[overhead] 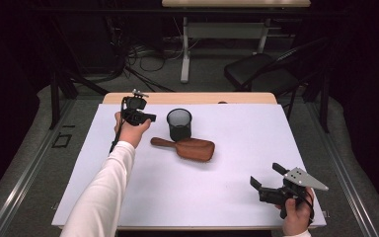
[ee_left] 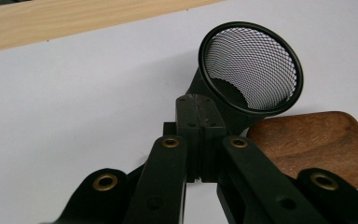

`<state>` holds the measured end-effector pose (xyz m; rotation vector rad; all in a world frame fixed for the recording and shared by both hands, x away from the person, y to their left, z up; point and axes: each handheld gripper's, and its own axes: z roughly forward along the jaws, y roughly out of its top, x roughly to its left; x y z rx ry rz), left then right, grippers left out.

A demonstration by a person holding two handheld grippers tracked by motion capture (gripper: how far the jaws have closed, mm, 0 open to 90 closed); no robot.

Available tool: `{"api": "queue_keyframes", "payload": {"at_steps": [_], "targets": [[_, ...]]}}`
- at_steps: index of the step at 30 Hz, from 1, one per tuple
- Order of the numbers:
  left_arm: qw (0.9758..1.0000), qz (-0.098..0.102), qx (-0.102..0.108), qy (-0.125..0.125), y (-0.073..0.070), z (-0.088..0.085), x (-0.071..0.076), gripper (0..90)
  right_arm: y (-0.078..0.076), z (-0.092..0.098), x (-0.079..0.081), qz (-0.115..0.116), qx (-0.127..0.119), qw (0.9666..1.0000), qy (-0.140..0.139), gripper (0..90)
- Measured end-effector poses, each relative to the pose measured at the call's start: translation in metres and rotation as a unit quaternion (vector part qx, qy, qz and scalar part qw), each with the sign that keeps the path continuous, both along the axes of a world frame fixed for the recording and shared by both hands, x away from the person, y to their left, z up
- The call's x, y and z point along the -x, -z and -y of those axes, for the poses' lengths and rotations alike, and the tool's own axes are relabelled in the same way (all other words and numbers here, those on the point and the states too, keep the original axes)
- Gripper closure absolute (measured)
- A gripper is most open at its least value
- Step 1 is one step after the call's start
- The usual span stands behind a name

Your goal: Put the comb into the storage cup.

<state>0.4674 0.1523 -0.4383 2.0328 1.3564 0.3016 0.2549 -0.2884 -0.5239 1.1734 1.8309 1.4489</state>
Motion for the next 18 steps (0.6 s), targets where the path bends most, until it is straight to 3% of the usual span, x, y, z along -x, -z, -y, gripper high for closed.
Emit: {"api": "queue_keyframes", "payload": {"at_steps": [7, 18], "targets": [[0.9999, -0.009, 0.003, -0.006, 0.014, -0.001, -0.004, 90.0, 0.000, 0.000, 0.000, -0.003, 0.003, 1.0000, -0.002, 2.1], [0.9993, -0.034, 0.008, -0.012, 0.049, 0.007, -0.014, 90.0, 0.001, 0.000, -0.001, -0.002, 0.002, 1.0000, -0.002, 2.3]]}}
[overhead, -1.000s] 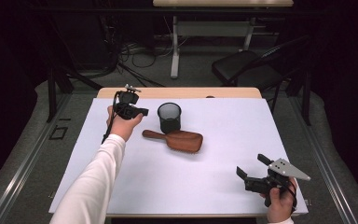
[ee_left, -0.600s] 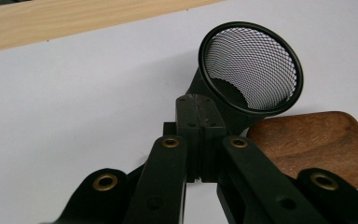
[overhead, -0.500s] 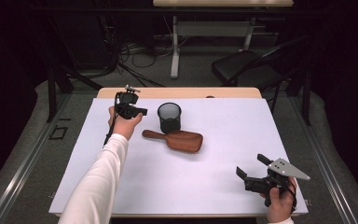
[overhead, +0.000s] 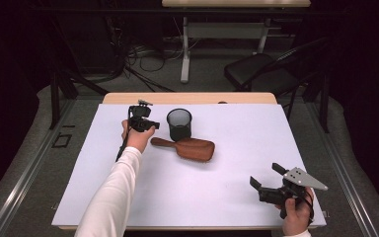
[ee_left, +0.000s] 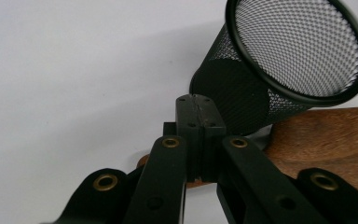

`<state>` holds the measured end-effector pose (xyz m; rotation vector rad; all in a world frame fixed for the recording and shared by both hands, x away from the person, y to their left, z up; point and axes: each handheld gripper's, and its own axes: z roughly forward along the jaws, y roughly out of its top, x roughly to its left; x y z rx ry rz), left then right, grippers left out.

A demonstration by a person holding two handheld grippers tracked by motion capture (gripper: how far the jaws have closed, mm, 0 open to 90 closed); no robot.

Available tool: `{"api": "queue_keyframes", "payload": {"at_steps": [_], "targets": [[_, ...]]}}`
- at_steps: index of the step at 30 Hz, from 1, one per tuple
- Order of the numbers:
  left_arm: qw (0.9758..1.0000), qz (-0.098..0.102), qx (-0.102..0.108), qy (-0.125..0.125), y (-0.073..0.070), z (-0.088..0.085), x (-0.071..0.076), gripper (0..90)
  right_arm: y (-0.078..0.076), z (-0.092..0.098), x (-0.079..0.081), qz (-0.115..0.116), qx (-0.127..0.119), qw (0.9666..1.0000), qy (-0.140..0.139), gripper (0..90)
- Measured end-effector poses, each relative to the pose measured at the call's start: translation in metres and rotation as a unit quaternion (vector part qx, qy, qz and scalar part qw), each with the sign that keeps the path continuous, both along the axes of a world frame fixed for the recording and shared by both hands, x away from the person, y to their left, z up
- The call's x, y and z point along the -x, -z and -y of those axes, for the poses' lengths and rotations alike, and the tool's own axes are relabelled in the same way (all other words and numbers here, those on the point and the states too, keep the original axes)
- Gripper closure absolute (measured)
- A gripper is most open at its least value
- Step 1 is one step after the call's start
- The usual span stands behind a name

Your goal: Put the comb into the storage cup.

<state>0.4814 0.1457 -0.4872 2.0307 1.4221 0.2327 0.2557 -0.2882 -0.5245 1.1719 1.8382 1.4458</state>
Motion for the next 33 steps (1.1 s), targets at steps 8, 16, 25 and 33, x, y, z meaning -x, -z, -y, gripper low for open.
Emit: {"api": "queue_keyframes", "payload": {"at_steps": [8, 16, 25, 33], "targets": [[1.0000, -0.006, 0.005, -0.004, 0.011, 0.000, -0.004, 90.0, 0.000, 0.001, 0.000, 0.000, -0.001, 1.0000, 0.000, 2.4], [0.9999, -0.011, 0.003, -0.006, 0.019, 0.002, -0.004, 90.0, 0.000, 0.000, 0.000, 0.000, 0.000, 1.0000, -0.002, 2.4], [0.9998, -0.021, -0.001, -0.001, 0.030, 0.004, -0.007, 90.0, 0.000, 0.000, 0.000, -0.002, 0.001, 1.0000, -0.001, 2.5], [0.9995, -0.030, -0.005, 0.004, 0.039, 0.006, -0.008, 90.0, 0.001, -0.001, 0.000, -0.003, 0.003, 1.0000, -0.003, 2.6]]}}
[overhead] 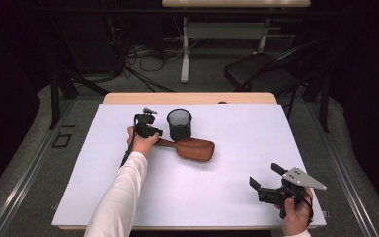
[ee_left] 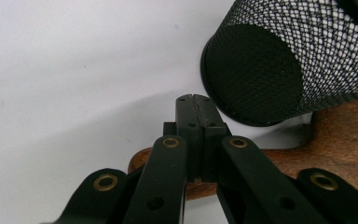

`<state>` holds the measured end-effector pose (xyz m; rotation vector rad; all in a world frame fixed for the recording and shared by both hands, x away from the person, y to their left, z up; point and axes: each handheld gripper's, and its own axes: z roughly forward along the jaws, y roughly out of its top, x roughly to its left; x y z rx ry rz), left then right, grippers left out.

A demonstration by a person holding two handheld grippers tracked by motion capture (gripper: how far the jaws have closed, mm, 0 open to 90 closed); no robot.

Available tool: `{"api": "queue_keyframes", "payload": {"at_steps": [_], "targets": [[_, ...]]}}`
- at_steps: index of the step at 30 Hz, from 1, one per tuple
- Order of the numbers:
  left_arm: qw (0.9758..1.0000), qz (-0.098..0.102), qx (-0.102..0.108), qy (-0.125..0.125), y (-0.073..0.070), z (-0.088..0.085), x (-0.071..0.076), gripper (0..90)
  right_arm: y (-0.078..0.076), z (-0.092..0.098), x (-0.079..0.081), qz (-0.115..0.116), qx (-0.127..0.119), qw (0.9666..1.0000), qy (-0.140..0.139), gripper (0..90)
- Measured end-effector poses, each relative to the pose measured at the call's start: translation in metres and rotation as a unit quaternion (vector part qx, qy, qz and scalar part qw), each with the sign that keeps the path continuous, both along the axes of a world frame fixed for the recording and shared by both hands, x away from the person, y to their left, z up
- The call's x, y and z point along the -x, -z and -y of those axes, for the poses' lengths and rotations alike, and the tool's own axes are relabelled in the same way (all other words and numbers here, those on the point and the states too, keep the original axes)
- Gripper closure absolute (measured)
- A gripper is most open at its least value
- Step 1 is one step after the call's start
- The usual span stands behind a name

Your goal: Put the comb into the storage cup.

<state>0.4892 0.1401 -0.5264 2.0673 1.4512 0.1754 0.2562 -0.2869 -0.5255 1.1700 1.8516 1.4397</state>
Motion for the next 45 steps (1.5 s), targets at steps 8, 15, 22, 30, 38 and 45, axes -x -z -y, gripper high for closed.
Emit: {"api": "queue_keyframes", "payload": {"at_steps": [8, 15, 22, 30, 38, 45], "targets": [[0.9999, -0.008, -0.003, 0.012, 0.004, 0.003, 0.001, 90.0, 0.000, 0.000, 0.000, 0.000, -0.001, 1.0000, -0.001, 2.8], [0.9997, -0.013, -0.003, 0.020, 0.006, 0.005, 0.003, 90.0, 0.000, 0.000, 0.000, 0.001, 0.002, 1.0000, -0.003, 3.1], [0.9991, -0.018, -0.003, 0.039, 0.006, 0.008, 0.006, 90.0, 0.000, 0.000, -0.001, -0.001, 0.000, 1.0000, -0.002, 3.6], [0.9983, -0.020, -0.001, 0.056, 0.009, 0.012, 0.011, 90.0, 0.000, 0.000, 0.000, -0.003, 0.000, 1.0000, -0.002, 3.7], [0.9974, -0.023, 0.002, 0.068, 0.012, 0.012, 0.017, 90.0, 0.000, 0.000, -0.001, -0.003, -0.001, 1.0000, -0.001, 3.7], [0.9969, -0.022, 0.006, 0.076, 0.013, 0.013, 0.023, 90.0, 0.000, 0.000, 0.000, -0.003, -0.001, 1.0000, -0.001, 3.7]]}}
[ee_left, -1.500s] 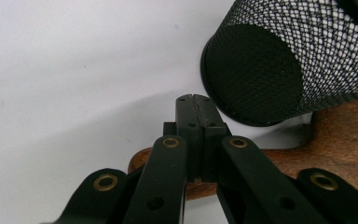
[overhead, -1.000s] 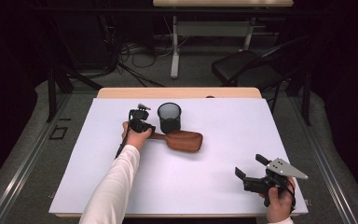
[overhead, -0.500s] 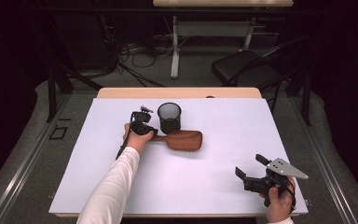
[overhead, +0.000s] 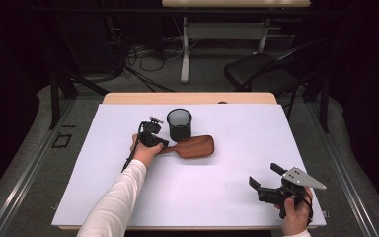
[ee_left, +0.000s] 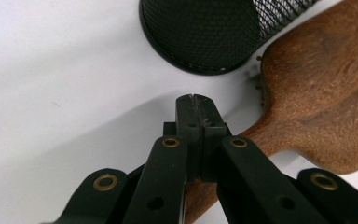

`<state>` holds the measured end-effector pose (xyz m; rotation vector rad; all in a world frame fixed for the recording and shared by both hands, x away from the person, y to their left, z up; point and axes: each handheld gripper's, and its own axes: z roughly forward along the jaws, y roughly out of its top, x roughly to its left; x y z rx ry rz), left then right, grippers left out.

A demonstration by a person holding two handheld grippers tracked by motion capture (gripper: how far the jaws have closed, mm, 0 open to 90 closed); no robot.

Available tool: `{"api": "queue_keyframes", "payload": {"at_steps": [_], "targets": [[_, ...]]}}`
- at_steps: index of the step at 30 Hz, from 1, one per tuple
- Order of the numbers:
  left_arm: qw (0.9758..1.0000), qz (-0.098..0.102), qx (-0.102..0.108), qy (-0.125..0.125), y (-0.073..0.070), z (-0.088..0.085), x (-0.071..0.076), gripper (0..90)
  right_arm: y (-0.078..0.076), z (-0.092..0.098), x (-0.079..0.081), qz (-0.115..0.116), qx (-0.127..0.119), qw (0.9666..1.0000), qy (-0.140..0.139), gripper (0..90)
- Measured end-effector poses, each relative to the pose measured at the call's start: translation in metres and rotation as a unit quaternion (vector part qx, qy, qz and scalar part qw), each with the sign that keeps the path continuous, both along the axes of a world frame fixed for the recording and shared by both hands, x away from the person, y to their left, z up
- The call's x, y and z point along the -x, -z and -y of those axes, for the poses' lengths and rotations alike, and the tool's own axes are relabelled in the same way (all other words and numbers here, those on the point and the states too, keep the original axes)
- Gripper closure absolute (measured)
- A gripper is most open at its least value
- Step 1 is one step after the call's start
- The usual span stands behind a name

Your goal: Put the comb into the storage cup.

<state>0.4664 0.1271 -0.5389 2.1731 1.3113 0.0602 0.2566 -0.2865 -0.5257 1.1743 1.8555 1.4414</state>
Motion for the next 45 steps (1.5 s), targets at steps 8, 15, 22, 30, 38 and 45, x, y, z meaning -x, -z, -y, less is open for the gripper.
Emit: {"api": "queue_keyframes", "payload": {"at_steps": [8, 15, 22, 30, 38, 45], "targets": [[0.9999, 0.001, -0.001, 0.015, -0.001, 0.002, 0.006, 90.0, 0.001, -0.001, -0.001, 0.000, -0.002, 1.0000, 0.000, 3.7], [0.9997, 0.001, 0.003, 0.025, -0.003, 0.003, 0.012, 90.0, 0.001, -0.002, -0.001, -0.001, 0.000, 1.0000, -0.001, 3.8], [0.9993, 0.002, 0.001, 0.037, -0.003, 0.004, 0.019, 90.0, 0.001, -0.002, -0.001, -0.001, 0.001, 1.0000, -0.001, 3.7], [0.9987, 0.004, -0.004, 0.051, -0.003, 0.006, 0.026, 90.0, 0.001, -0.002, -0.001, -0.003, 0.002, 1.0000, -0.001, 3.8], [0.9983, 0.003, -0.005, 0.058, -0.002, 0.007, 0.031, 90.0, 0.001, -0.002, -0.001, -0.003, 0.002, 1.0000, -0.002, 3.8], [0.9980, 0.004, -0.007, 0.062, -0.002, 0.009, 0.034, 90.0, 0.001, -0.002, -0.001, -0.003, 0.002, 1.0000, -0.002, 3.8]]}}
